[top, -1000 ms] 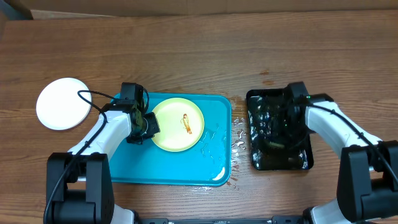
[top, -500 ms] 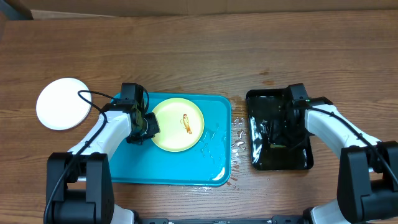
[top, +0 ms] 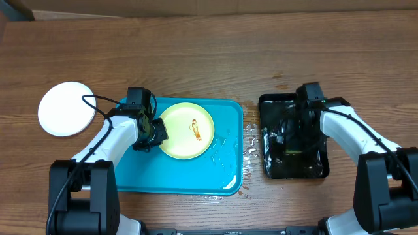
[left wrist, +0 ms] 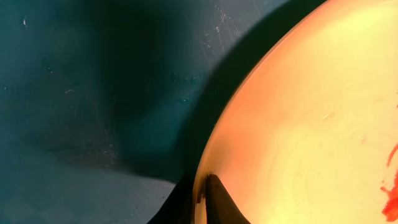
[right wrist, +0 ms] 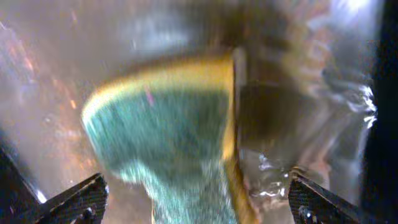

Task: Clean dirty plates on tray and stack at the side
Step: 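Rub the sponge in the black tray water with the right gripper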

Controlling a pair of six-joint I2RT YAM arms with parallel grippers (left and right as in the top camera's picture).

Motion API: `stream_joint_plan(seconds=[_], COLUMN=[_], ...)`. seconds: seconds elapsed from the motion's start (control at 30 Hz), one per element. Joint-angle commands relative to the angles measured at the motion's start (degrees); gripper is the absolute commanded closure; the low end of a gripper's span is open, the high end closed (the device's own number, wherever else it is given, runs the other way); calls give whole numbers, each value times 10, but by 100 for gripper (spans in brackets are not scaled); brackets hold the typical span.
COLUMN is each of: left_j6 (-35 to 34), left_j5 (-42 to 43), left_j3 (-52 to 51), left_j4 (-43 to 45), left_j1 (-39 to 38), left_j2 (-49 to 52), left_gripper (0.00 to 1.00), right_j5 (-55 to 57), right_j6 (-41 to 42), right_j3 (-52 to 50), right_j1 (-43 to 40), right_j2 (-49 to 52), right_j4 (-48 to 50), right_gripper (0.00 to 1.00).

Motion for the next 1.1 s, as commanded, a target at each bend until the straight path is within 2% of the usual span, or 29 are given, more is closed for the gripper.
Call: stream_joint_plan(seconds=[0.0,0.03,0.1,0.13,0.23,0.3,0.4,0.5,0.6,0.83,0.97,1.07], left_j6=[1,1,1,1,1,1,1,1,1,1,4,10], left_j5=[-14,-15,-15,-15,-15,-15,-15,-14,-14,-14,-14,-14], left_j3=[-8,-8,-8,-8,-8,-8,-9,-9,-9,-9,-9,-9], left_j4=[-3,-3,-1,0,3,3,3,3,3,3,3,3], left_j1=[-4,-4,-4,-4,-4,-4,-4,-4,-4,-4,-4,-4], left_j2=[7,7,7,7,7,7,7,7,7,7,7,7], left_gripper=[89,88,86,85,84,82,86,87,96,96,96,96], right_j5=[25,25,24,24,20,18,-12,-37,-38,-19,-87,-75], right_j6=[-2,-2,-1,-1,-1,-1,-24,-30,-29,-12,-17,-17], right_j3=[4,0,-12,-16,-24,-24,-6,46,102,106,104,104], right_j1=[0,0,0,0,0,0,0,0,0,0,0,0], right_j2=[5,5,5,5,5,5,3,-7,-23,-40,-42,-41], right_j4=[26,34,47,51,59,64,48,-13,-84,-105,-132,-139], right_gripper=[9,12,27,43,71,96,96,96,96,96,96,95])
